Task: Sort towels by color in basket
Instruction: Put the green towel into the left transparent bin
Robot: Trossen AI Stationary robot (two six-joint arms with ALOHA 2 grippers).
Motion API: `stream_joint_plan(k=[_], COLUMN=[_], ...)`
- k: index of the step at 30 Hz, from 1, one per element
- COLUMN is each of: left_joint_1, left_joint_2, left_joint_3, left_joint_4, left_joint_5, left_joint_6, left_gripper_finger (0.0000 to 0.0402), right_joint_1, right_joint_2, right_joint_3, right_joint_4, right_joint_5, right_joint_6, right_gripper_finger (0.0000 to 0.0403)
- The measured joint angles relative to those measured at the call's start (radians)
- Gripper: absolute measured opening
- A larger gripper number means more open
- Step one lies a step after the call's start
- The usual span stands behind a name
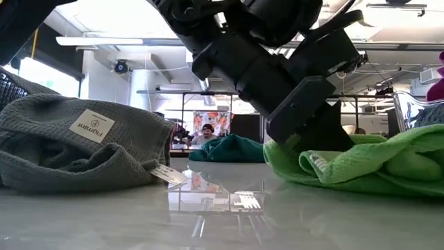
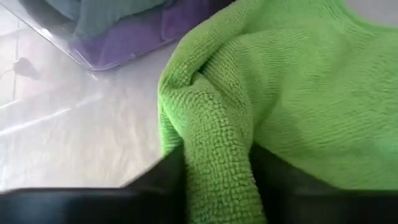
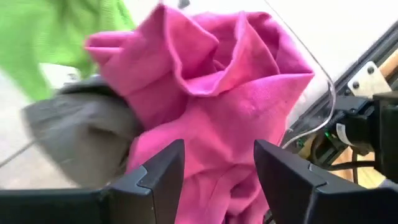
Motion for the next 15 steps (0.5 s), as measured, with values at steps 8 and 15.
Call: stream_joint_plan(k=[8,15], left_joint_1=[-0.026,-0.037], left_joint_2=[-0.065,-0.270], left_joint_3=[-0.005,-0.225], left_joint_4=[-0.144,-0.086], left_joint_5=[-0.024,-0.057], left_joint_6=[-0.059,-0.206], left_gripper_finger=[0.0017,0.0005], right_joint_1=[0.010,-0.061], right_joint_2=[-0.011,-0.016], right_joint_3=[0.071,-0.017], right_joint_4=[0.125,0.445], right_joint_5=[0.296,0.479], right_joint_6=[-0.289,-0.655], right_gripper_finger=[0.0190,0.0190])
